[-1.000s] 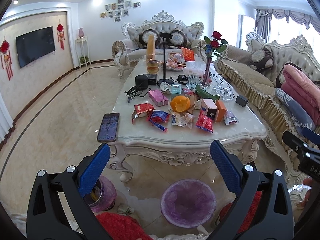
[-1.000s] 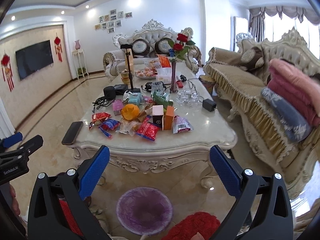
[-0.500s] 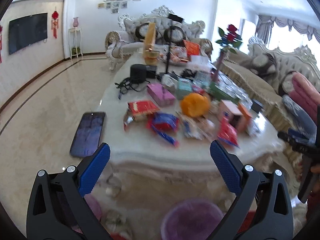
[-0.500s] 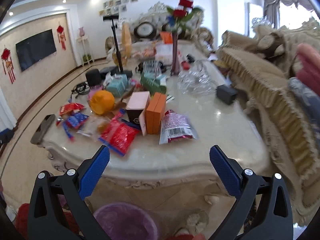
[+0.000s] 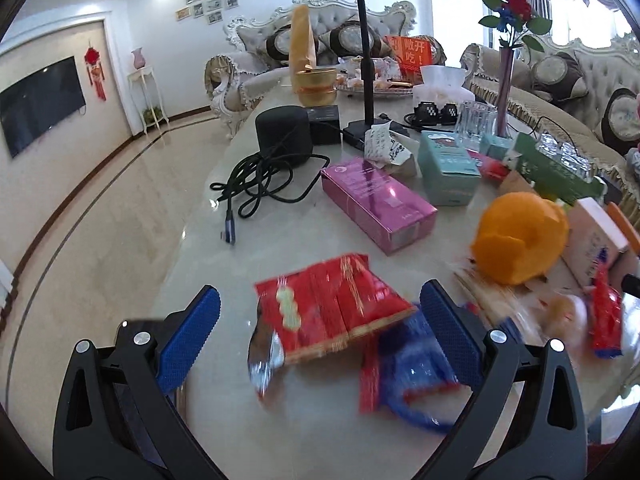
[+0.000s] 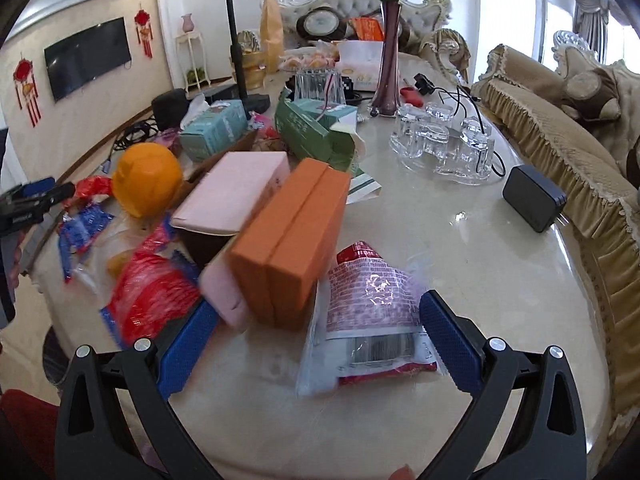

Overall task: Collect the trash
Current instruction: 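Grasp the red snack wrapper with the left tool while the right tool grasps the white-red bag, then carry both wrappers to the purple bin and open both tools to drop them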

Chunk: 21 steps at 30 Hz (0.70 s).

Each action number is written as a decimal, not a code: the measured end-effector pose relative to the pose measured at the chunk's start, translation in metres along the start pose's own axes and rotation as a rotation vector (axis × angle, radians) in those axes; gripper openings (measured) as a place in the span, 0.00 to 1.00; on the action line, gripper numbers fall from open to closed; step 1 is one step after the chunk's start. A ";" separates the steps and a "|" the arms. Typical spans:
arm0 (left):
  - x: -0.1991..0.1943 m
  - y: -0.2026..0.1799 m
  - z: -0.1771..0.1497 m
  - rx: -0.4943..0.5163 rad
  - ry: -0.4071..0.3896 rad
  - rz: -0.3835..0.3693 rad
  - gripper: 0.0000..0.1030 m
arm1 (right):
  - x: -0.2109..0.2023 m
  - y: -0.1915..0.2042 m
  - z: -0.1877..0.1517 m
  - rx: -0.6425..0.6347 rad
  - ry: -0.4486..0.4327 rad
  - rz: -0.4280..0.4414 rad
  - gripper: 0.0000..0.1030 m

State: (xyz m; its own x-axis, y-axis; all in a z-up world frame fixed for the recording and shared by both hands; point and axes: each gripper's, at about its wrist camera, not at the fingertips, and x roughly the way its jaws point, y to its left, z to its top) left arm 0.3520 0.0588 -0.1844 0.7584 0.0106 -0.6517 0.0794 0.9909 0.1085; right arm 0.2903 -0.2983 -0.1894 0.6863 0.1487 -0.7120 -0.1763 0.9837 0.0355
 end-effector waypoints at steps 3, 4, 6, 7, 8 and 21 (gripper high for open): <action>0.013 0.001 0.002 0.004 0.006 0.001 0.94 | 0.006 -0.003 0.004 -0.022 -0.003 -0.016 0.93; 0.018 0.001 0.003 0.006 0.013 0.004 0.94 | 0.009 -0.007 0.005 -0.018 -0.005 -0.019 0.93; 0.022 0.000 0.002 0.002 0.015 -0.002 0.94 | 0.012 -0.015 0.007 0.004 -0.002 -0.020 0.93; 0.023 -0.001 0.003 0.001 0.012 0.000 0.94 | 0.013 -0.017 0.006 0.013 0.000 -0.022 0.93; 0.025 -0.003 0.003 0.001 0.017 0.006 0.94 | 0.013 -0.019 0.005 0.015 0.000 -0.023 0.93; 0.045 -0.015 0.006 0.063 0.099 0.050 0.31 | 0.012 -0.043 0.001 0.044 0.039 -0.096 0.25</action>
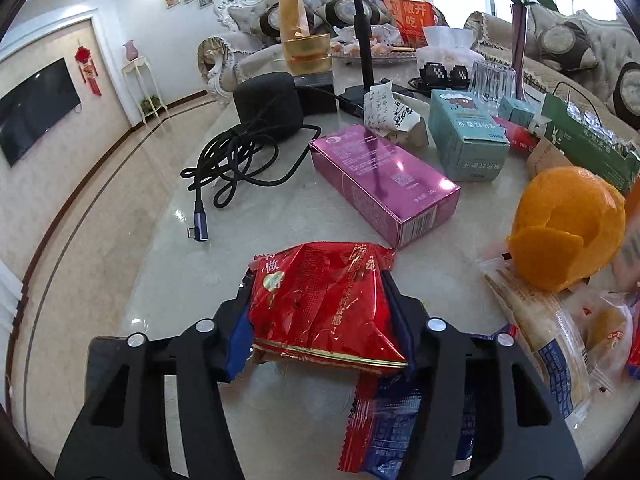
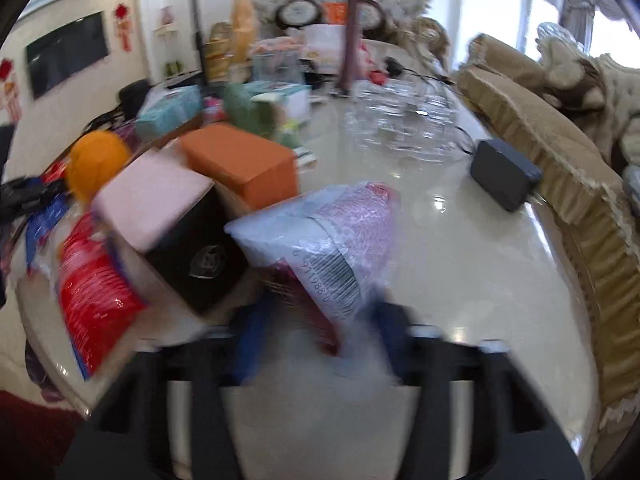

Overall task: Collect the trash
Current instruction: 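Carry both wrappers to the purple bin and open both tools to drop them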

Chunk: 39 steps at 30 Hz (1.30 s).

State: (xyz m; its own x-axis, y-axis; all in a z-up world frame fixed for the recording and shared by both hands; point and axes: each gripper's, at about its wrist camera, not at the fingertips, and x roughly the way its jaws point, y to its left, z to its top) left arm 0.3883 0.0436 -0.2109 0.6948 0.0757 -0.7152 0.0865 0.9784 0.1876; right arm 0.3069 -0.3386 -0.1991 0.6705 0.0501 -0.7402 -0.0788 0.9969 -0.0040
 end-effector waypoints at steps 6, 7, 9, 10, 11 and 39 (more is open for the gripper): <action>0.003 0.022 0.007 -0.100 0.017 -0.063 0.18 | -0.004 -0.013 0.000 0.074 0.011 0.052 0.17; 0.003 0.025 0.008 -0.112 0.017 -0.070 0.17 | -0.007 -0.012 -0.001 0.085 0.003 0.059 0.16; 0.000 0.031 0.010 -0.127 0.008 -0.072 0.17 | -0.016 -0.013 0.001 0.106 -0.034 0.056 0.16; -0.003 0.034 0.011 -0.134 -0.002 -0.073 0.17 | -0.021 -0.015 0.003 0.119 -0.048 0.059 0.16; -0.008 0.037 0.012 -0.143 -0.016 -0.080 0.17 | -0.030 -0.017 0.006 0.138 -0.075 0.050 0.16; -0.062 -0.162 -0.343 -0.093 0.686 -0.485 0.19 | 0.052 0.168 -0.271 -0.050 0.753 0.213 0.16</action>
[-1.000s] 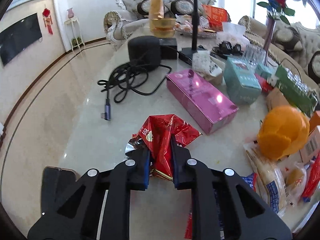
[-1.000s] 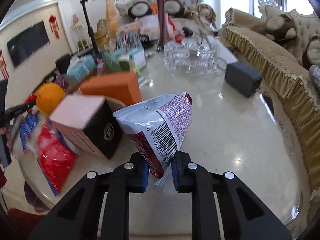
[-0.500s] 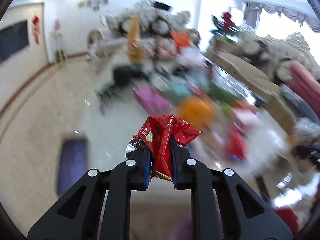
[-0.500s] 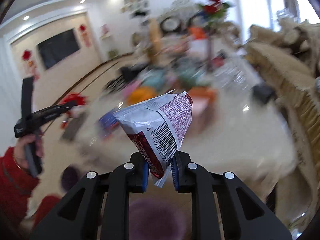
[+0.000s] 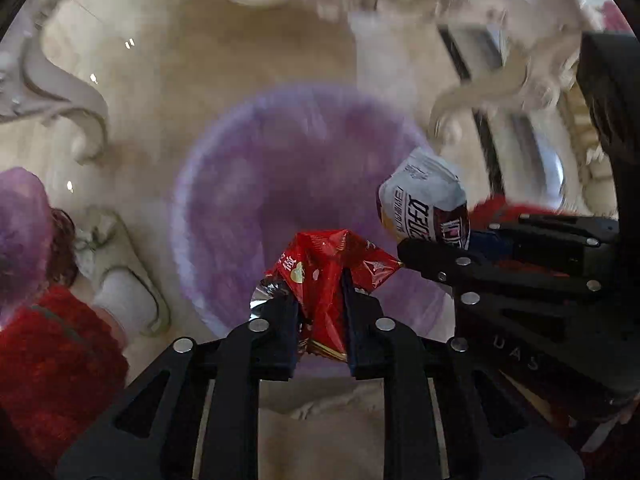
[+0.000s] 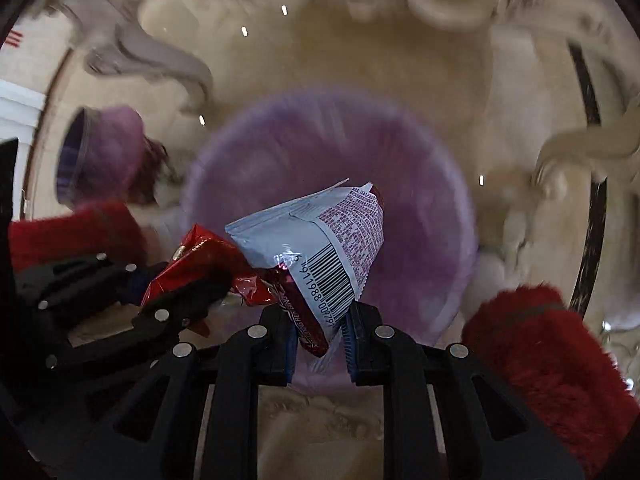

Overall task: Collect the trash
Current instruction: 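Carry both wrappers to the purple bin and open both tools to drop them, then grasp the blue wrapper with the left tool while the right tool grasps the pink box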

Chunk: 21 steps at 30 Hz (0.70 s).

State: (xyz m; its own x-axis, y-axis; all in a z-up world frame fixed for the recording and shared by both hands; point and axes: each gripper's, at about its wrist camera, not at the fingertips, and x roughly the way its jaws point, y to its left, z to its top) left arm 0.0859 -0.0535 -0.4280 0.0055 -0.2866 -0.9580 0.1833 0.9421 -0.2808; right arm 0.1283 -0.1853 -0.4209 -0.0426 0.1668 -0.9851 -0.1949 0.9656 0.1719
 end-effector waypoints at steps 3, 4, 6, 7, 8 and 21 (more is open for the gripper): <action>0.008 0.010 0.002 -0.056 0.039 -0.032 0.33 | 0.012 -0.012 0.004 0.035 0.031 0.021 0.17; 0.007 0.013 0.003 -0.074 0.044 -0.037 0.45 | 0.012 -0.013 0.004 0.053 0.034 0.027 0.20; 0.011 0.022 0.003 -0.112 0.059 -0.037 0.54 | 0.018 -0.022 0.009 0.079 0.052 0.046 0.24; 0.012 0.025 0.004 -0.123 0.063 -0.043 0.55 | 0.017 -0.017 0.007 0.085 0.059 0.051 0.33; 0.012 0.026 0.004 -0.136 0.063 -0.046 0.56 | 0.018 -0.018 0.006 0.090 0.063 0.041 0.46; -0.003 0.022 0.019 -0.129 -0.003 -0.171 0.70 | -0.010 -0.029 -0.002 0.160 -0.043 0.052 0.60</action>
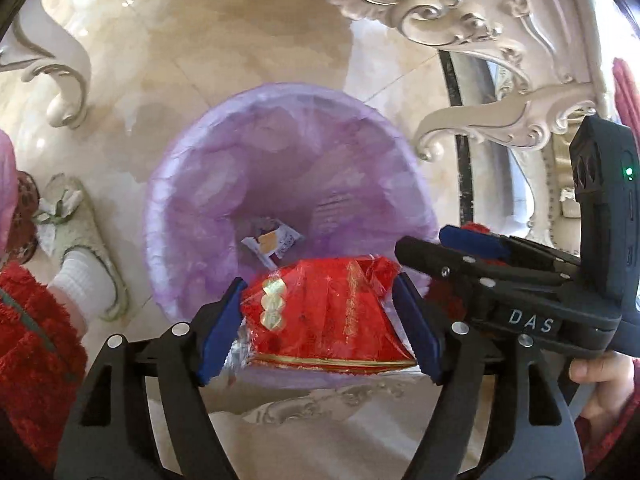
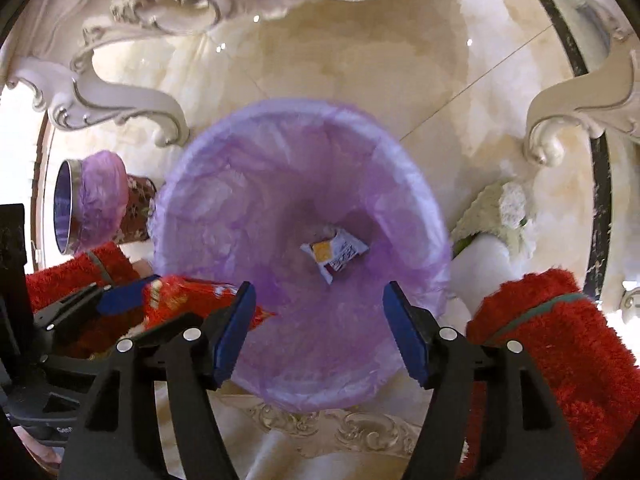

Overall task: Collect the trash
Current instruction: 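Grasp the blue wrapper with the left tool while the right tool grasps the pink box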

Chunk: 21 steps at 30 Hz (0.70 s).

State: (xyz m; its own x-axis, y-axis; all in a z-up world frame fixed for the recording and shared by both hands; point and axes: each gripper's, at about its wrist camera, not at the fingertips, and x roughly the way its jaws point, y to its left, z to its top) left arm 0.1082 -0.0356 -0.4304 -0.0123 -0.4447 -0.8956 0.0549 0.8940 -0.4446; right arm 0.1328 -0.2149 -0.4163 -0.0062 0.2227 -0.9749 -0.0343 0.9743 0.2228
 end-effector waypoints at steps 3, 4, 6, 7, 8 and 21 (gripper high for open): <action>-0.005 -0.005 0.000 0.021 -0.008 -0.001 0.70 | -0.008 -0.005 0.002 0.024 -0.041 -0.019 0.60; -0.008 -0.007 0.000 0.034 -0.016 0.002 0.70 | -0.011 -0.009 0.002 0.043 -0.053 -0.008 0.60; -0.011 -0.012 0.001 0.062 -0.022 0.020 0.70 | -0.016 -0.011 0.003 0.061 -0.069 0.001 0.60; -0.014 -0.015 0.001 0.070 -0.026 0.031 0.70 | -0.020 -0.012 0.003 0.066 -0.079 0.002 0.60; -0.017 -0.016 0.000 0.080 -0.038 0.042 0.70 | -0.023 -0.013 0.004 0.070 -0.088 0.000 0.60; -0.243 -0.069 0.054 0.317 -0.757 0.233 0.83 | -0.268 -0.002 0.029 -0.113 -0.789 0.141 0.65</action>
State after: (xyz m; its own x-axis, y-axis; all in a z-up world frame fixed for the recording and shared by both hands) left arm 0.1614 0.0077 -0.1813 0.6983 -0.2683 -0.6636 0.2509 0.9600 -0.1241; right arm 0.1638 -0.2756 -0.1555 0.6879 0.3433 -0.6395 -0.1867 0.9351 0.3012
